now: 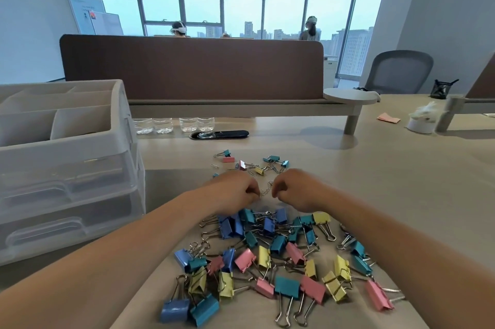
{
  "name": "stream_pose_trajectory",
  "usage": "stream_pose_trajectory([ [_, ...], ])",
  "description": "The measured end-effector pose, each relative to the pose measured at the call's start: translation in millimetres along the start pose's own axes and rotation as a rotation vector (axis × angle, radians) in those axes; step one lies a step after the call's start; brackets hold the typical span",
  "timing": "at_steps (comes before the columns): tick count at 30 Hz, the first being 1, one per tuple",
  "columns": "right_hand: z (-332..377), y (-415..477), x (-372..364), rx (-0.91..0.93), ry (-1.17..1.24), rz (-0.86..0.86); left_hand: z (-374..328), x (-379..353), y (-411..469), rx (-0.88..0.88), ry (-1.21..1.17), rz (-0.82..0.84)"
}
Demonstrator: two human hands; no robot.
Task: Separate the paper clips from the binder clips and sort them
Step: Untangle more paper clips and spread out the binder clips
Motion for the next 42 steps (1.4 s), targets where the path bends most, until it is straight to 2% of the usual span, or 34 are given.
stream_pose_trajectory([
  [12, -49, 51, 16, -0.111, -0.002, -0.149, 31, 19, 68, 0.063, -0.045, -0.182],
  [21, -54, 105, 7, -0.070, -0.077, -0.157, 48, 4, 113, 0.111, -0.035, -0.170],
  [36, -47, 117, 0, -0.045, -0.078, -0.148, 59, 1, 111, 0.102, -0.088, -0.224],
  [42, -57, 108, 9, -0.076, -0.033, -0.218, 62, 9, 104, 0.083, -0.096, -0.252],
])
Point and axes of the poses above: each hand's wrist, its own y-axis towards the middle knuckle, its own x-axis out of the back of the hand, z = x × y, the point moved 8 cm from there along y, towards the middle knuckle, and after that the axes turned 1 degree about -z, right-handed, at the moved point
